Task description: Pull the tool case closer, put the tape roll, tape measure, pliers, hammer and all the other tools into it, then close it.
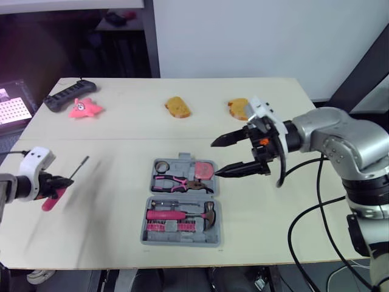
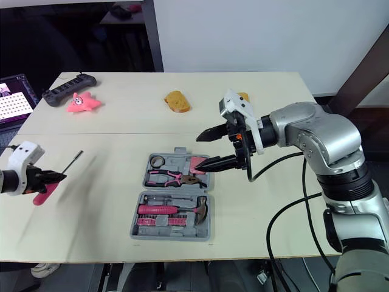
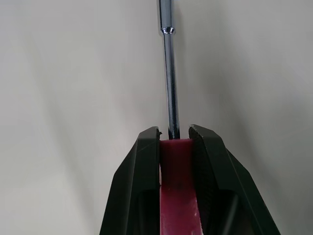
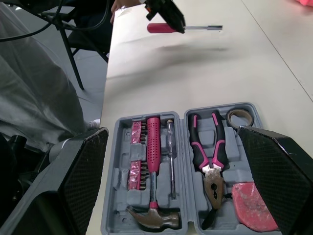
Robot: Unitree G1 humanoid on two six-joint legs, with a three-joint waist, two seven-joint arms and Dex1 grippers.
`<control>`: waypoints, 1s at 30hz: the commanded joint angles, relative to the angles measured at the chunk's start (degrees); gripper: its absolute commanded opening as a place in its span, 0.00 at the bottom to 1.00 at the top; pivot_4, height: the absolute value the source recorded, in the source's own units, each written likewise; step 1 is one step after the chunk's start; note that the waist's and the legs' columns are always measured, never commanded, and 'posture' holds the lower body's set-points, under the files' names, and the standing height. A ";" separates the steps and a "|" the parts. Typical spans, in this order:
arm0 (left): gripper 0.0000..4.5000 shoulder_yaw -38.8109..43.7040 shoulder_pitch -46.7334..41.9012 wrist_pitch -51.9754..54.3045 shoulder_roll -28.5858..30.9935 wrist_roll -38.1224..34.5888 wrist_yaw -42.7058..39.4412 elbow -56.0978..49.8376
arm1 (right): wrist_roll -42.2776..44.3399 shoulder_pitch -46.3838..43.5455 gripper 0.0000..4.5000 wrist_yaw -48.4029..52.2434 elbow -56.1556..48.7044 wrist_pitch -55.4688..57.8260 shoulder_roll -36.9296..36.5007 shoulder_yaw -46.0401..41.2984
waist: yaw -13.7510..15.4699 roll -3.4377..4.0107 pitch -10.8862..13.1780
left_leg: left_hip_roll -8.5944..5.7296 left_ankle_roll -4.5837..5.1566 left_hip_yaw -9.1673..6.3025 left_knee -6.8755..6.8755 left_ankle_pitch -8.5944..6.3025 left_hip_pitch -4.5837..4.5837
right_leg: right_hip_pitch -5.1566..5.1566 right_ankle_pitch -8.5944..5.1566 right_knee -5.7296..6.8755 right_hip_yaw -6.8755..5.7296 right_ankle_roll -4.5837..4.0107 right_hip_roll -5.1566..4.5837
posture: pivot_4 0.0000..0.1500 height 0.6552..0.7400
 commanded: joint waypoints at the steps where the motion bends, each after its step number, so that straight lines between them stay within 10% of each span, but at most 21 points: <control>1: 0.08 -1.05 -2.64 2.08 2.13 -1.31 -2.64 -6.72 | 1.00 -0.09 1.00 -0.34 -2.07 0.44 -0.73 -1.13 | 0.01 0.00 0.00 | 0.00 0.00 0.00 0.00 0.00 0.00 | 0.00 0.00 0.00 0.00 0.00 0.00 | 1.00 0.62; 18: 0.08 -25.89 -23.90 -3.56 -6.92 -0.53 -24.27 -23.87 | 12.79 15.24 1.00 -10.08 -20.89 11.54 -11.45 -15.43 | 2.52 0.04 0.03 | 0.00 0.02 -0.24 0.42 0.01 -0.19 | 0.06 0.00 0.02 -0.11 0.01 0.10 | 1.00 0.62; 30: 0.08 -34.43 -21.56 1.86 -8.35 -0.70 -28.24 -38.57 | 29.94 21.86 1.00 -23.30 -29.92 20.58 -13.53 -23.23 | 2.94 0.04 0.03 | 0.00 0.12 -0.34 0.72 -0.05 -0.24 | 0.25 0.02 0.02 -0.09 0.06 0.12 | 1.00 0.62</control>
